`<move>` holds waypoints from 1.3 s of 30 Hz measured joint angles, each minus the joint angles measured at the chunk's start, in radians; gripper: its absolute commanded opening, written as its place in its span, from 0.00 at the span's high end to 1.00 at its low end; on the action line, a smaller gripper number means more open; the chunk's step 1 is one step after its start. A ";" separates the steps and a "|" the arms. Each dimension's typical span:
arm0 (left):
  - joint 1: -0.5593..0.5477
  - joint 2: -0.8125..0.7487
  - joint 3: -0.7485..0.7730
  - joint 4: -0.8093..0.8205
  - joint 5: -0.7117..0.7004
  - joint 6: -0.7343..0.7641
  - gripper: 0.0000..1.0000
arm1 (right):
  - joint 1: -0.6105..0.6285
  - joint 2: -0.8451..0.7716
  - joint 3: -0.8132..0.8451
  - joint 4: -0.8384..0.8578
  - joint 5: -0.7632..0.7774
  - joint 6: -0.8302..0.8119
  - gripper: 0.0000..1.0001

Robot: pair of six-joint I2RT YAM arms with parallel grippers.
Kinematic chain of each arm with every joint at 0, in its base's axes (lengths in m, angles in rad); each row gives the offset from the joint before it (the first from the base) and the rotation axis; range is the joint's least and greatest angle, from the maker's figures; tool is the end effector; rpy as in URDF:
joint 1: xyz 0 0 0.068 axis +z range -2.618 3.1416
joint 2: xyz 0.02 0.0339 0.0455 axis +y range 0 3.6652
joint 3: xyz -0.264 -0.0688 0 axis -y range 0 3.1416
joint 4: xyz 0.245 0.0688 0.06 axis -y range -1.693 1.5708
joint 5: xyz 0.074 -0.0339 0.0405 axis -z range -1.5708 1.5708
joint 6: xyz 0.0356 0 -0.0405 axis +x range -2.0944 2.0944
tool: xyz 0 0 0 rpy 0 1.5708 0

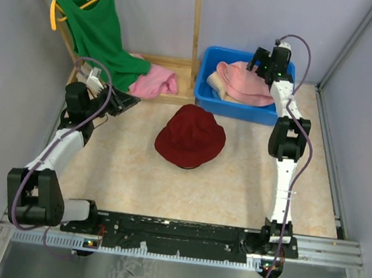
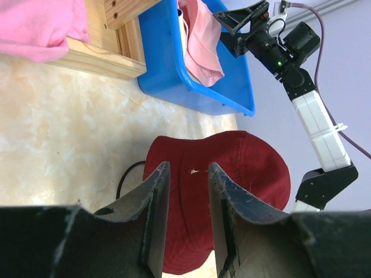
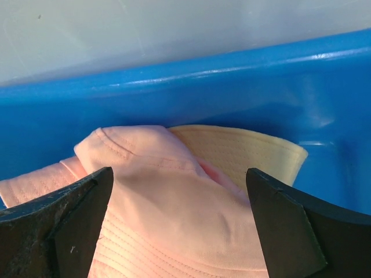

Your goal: Stack the hats

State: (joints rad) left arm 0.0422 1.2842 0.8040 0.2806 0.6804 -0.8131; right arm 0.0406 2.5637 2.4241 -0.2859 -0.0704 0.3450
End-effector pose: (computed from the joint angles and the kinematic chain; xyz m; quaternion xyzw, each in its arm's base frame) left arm 0.2907 -0.0101 0.2866 -0.1104 0.7516 -0.4637 0.4560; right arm 0.5913 0.0265 0.2378 0.1085 0.8331 0.1328 0.5258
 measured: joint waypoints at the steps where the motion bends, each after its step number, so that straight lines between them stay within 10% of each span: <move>1: 0.000 -0.004 0.000 -0.002 -0.003 0.001 0.61 | 0.000 0.000 0.000 -0.004 -0.003 0.004 0.04; 14: 0.003 -0.067 -0.032 -0.043 -0.044 0.010 0.63 | 0.005 0.030 0.000 -0.018 -0.027 0.024 0.32; 25: 0.006 -0.089 -0.034 -0.066 -0.064 0.026 0.63 | 0.010 0.059 0.000 -0.023 -0.025 0.030 0.97; 39: 0.010 -0.060 -0.027 -0.082 -0.017 0.028 0.63 | 0.017 -0.154 -0.068 -0.052 -0.010 0.063 1.00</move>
State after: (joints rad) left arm 0.0525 1.2243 0.7769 0.1986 0.6632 -0.7853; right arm 0.0574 2.4100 2.3562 -0.3382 -0.0799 0.4076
